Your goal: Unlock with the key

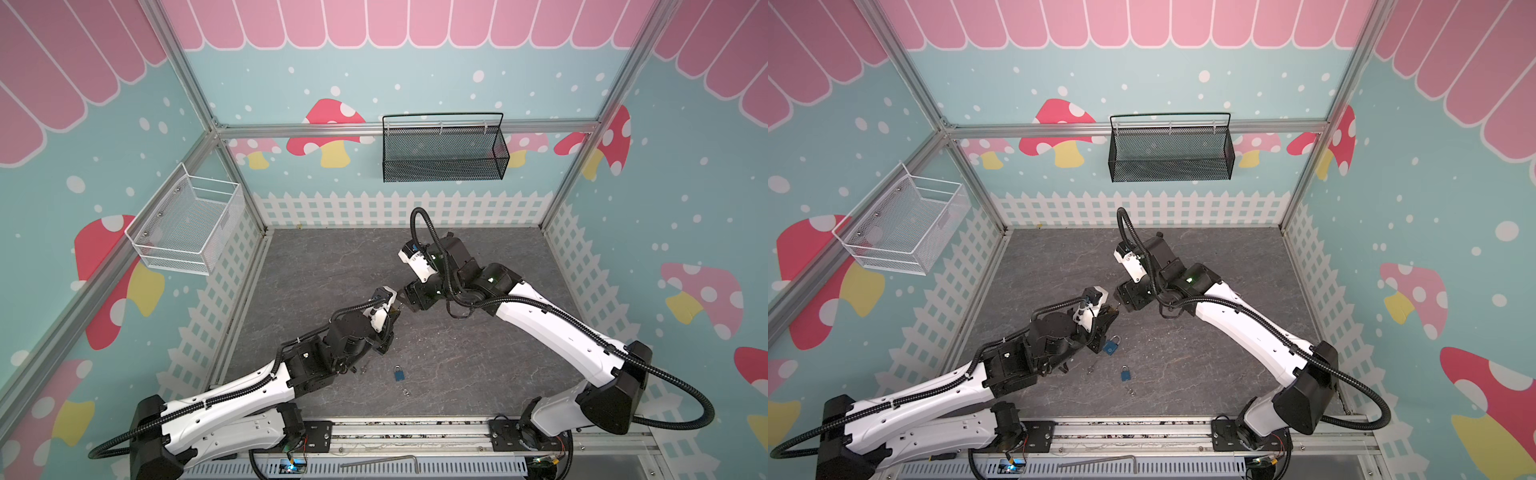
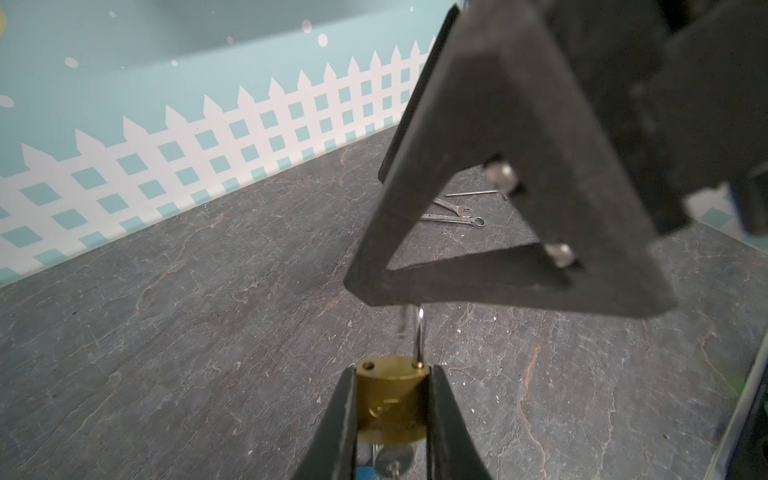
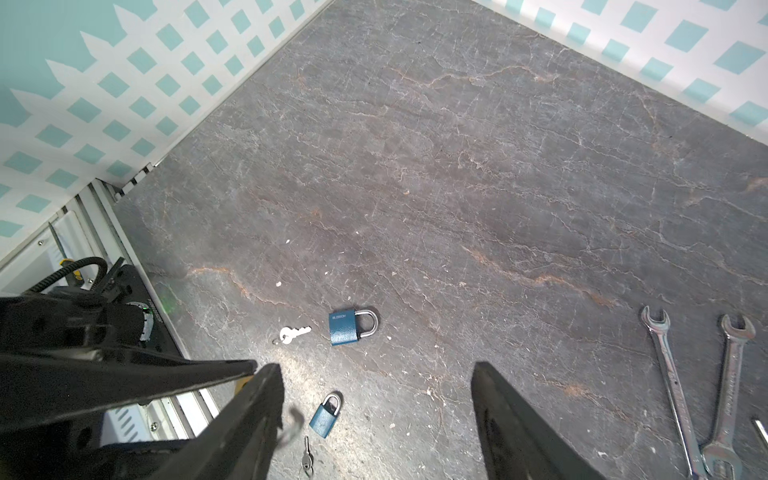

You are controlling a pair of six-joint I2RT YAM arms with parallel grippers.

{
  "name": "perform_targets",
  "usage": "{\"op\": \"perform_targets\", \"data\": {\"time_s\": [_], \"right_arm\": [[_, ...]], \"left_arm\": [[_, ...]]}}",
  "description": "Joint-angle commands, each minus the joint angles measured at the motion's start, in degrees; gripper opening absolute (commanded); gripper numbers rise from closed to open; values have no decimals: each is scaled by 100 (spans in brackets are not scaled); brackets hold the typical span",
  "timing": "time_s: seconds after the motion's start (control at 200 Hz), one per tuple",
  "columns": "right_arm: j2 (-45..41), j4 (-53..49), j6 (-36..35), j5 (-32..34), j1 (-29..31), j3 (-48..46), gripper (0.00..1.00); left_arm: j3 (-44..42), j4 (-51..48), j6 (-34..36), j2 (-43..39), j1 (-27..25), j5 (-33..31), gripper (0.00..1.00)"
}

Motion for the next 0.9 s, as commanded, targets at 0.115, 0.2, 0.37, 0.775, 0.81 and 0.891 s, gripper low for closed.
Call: {"op": "perform_targets", "data": {"time_s": [0.115, 0.2, 0.37, 0.775, 0.81, 0.891], "right_arm": [[14, -604, -254, 464, 49, 115, 76], [-76, -643, -268, 487, 43, 56, 77], [-291, -634, -233, 333, 34, -43, 77], [-1127, -128, 318, 944, 2, -1292, 83], [-1219, -27, 421, 919, -3, -1498, 83], [-1435, 237, 684, 815, -21, -2002, 83]], "left_arm": [[120, 199, 124, -181, -20, -157, 0], [86, 204, 86, -211, -22, -239, 0], [57, 217, 25, -200, -20, -381, 0], [546, -783, -1522, 431, 384, -767, 0], [657, -1043, -1837, 571, 473, -777, 0], [883, -1538, -2501, 949, 662, -679, 0]]}}
